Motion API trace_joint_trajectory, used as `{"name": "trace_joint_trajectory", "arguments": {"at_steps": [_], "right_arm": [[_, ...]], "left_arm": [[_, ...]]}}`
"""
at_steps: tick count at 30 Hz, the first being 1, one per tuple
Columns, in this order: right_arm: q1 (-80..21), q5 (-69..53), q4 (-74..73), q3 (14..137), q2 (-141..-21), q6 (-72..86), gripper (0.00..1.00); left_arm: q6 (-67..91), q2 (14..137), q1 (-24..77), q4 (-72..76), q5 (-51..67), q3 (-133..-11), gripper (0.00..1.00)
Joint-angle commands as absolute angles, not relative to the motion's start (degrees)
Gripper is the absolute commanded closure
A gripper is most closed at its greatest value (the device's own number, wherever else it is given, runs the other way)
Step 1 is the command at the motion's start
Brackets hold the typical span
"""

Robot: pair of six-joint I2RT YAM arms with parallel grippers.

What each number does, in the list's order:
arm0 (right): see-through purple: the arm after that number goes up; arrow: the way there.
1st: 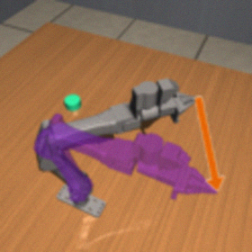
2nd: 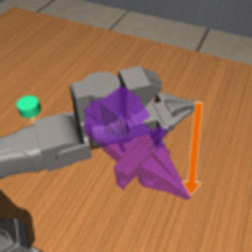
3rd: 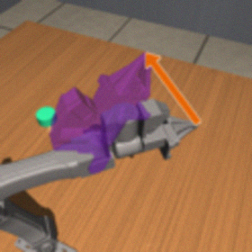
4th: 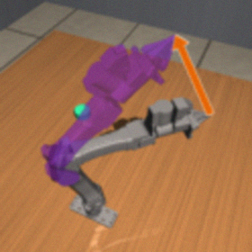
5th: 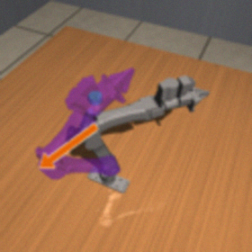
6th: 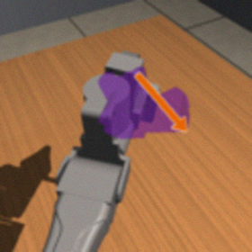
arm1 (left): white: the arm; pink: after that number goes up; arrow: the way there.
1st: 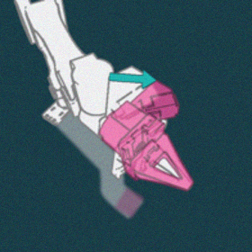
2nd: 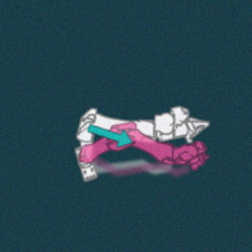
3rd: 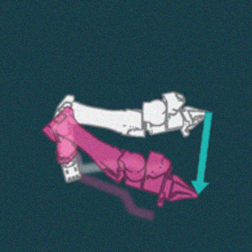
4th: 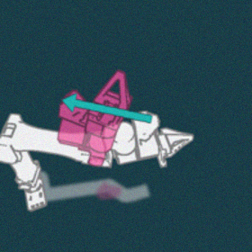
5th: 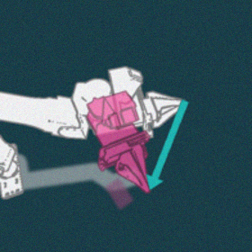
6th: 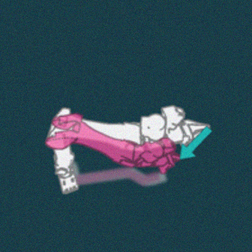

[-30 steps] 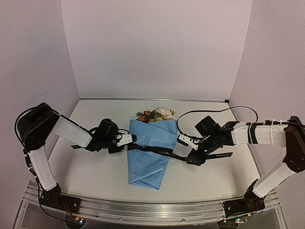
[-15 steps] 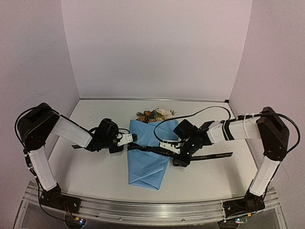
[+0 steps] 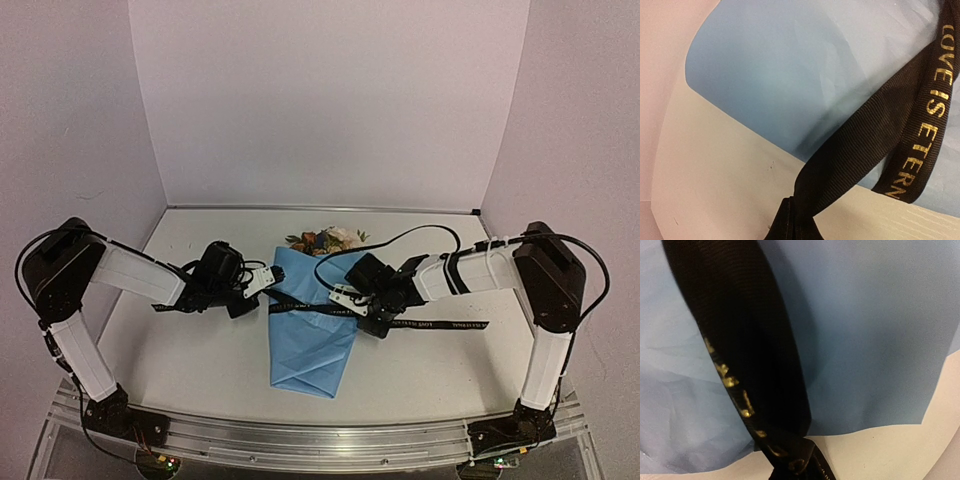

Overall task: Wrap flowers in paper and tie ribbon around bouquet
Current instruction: Tie the ribbon around the folded bouquet.

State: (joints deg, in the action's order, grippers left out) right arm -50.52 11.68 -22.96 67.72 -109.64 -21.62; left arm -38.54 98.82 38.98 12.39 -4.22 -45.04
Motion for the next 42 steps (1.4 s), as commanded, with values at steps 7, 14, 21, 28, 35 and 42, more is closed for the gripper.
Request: {"name": "trace_joint_trajectory", "arguments": {"at_steps": [7,14,21,28,35,42], "right_arm": [[-50.3,19.6,-32.1,74.7,-108.2,-9.1,1.00],[-44.8,19.1,-42.9,76.4,-105.9,8.6,1.00],[-30.8,11.9,-34.2,54.6,-89.6,34.4,1.00],[-24.1,10.2,-29.4,41.1,-78.8,43.5,1.00],[-22.2,9.1,-30.9,36.6,-72.9,44.8,1.00],[-22.3,12.9,-37.3,32.3,-64.5,42.5,1.00]], "left_arm": [[-15.5,96.0,39.4,-3.2,-3.6,-53.1,1.00],[6.9,98.8,34.7,-14.3,2.1,-59.1,1.00],[39.1,89.2,11.5,-3.1,21.9,-42.1,1.00],[54.1,87.6,-6.5,11.0,32.4,-28.8,1.00],[54.2,82.9,-10.6,7.9,28.6,-26.9,1.00],[53.0,72.5,-11.1,-0.6,20.9,-25.8,1.00]]}}
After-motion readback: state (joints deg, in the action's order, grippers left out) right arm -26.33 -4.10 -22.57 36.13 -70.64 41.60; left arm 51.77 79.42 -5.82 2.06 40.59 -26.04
